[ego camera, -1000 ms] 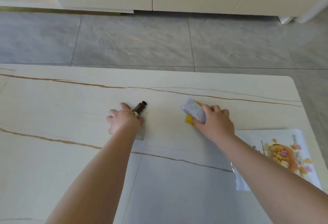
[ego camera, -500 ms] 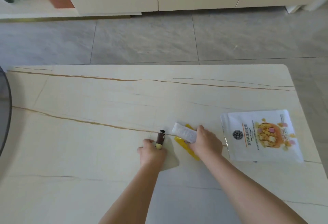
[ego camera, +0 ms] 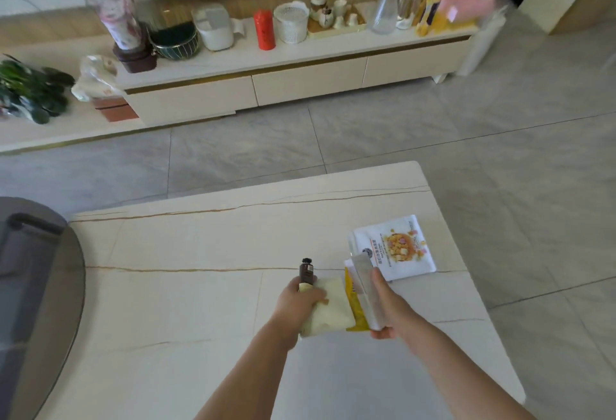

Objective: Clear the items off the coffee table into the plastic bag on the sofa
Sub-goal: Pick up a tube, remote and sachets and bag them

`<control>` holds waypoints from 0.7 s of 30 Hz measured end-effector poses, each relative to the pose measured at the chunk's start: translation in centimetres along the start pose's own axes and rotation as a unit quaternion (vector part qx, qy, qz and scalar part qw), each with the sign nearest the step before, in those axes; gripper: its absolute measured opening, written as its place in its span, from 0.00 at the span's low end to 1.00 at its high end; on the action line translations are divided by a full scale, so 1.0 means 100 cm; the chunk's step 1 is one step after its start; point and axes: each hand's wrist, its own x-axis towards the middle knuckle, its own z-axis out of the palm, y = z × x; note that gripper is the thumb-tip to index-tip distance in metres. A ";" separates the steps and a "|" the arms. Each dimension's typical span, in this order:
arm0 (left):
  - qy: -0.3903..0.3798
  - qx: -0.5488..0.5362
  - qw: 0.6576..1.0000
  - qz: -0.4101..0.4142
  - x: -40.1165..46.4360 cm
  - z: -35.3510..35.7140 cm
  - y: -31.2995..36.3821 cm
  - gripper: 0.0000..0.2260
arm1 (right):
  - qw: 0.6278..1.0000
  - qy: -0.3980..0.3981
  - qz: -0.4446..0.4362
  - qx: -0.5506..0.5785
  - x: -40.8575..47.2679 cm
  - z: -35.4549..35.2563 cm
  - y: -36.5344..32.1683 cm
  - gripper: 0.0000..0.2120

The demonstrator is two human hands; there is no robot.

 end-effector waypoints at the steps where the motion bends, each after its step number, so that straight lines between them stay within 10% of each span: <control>1: -0.006 0.012 1.000 0.007 -0.015 0.005 0.007 0.11 | 0.999 0.011 0.006 0.034 -0.018 -0.008 0.002 0.24; 11: -0.151 0.176 0.965 0.125 -0.151 0.064 0.056 0.10 | 0.959 0.110 -0.090 0.245 -0.178 -0.061 0.076 0.15; 21: -0.308 0.301 0.894 0.128 -0.251 0.131 0.035 0.07 | 0.815 0.309 -0.158 0.464 -0.302 -0.066 0.168 0.12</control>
